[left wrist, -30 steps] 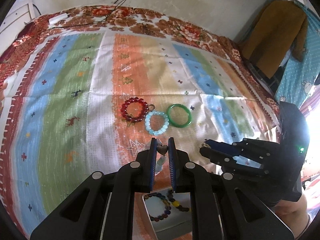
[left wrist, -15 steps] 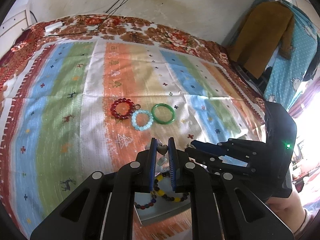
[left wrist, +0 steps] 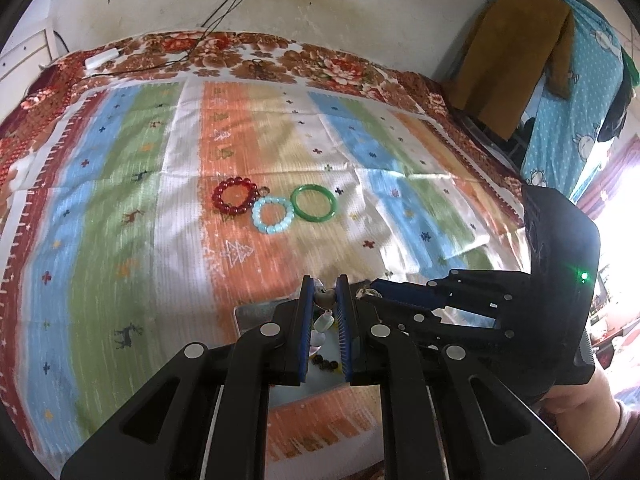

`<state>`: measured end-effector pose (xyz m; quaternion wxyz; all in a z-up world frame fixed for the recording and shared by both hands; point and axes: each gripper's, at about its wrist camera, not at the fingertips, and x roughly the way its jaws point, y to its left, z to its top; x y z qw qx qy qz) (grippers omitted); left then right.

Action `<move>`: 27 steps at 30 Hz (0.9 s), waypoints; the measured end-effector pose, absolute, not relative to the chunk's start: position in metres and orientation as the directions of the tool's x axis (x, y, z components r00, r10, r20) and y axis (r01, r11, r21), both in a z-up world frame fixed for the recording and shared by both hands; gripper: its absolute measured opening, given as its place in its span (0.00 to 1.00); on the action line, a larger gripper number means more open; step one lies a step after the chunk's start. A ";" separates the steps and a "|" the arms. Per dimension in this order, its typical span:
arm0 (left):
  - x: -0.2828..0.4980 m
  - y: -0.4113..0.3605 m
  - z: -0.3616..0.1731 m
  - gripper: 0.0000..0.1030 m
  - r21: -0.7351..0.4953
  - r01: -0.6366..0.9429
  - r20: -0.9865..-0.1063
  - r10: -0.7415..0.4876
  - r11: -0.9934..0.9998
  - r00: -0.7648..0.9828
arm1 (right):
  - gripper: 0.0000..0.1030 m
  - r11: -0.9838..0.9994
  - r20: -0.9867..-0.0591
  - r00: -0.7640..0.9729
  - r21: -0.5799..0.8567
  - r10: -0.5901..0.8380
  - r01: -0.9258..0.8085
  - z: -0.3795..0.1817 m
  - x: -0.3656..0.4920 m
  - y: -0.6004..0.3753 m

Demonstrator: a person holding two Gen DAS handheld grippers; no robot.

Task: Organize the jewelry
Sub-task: 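Carry the white bracelet with left tool while right tool carries gold earrings to tin, then open left tool over the tin while right tool drops earrings into tin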

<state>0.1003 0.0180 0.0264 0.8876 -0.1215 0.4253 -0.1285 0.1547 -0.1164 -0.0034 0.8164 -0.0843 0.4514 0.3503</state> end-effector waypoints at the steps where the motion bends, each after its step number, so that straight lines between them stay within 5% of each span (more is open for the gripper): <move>1: 0.099 0.017 0.025 0.11 -0.325 0.128 -0.728 -0.334 0.937 0.599 | 0.15 0.734 -0.799 0.333 0.188 0.500 -0.652 -0.005 0.153 -0.116; 4: 0.099 0.017 0.019 0.11 -0.314 0.118 -0.741 -0.321 0.942 0.590 | 0.19 0.723 -0.813 0.291 0.214 0.504 -0.656 -0.011 0.152 -0.115; 6: 0.101 0.021 0.016 0.16 -0.304 0.086 -0.749 -0.293 0.949 0.594 | 0.39 0.733 -0.820 0.294 0.207 0.492 -0.648 -0.012 0.153 -0.116; 27: 0.140 0.051 0.007 0.41 -0.193 -0.049 -0.769 -0.120 0.980 0.628 | 0.40 0.827 -0.802 0.426 0.144 0.419 -0.543 -0.006 0.190 -0.133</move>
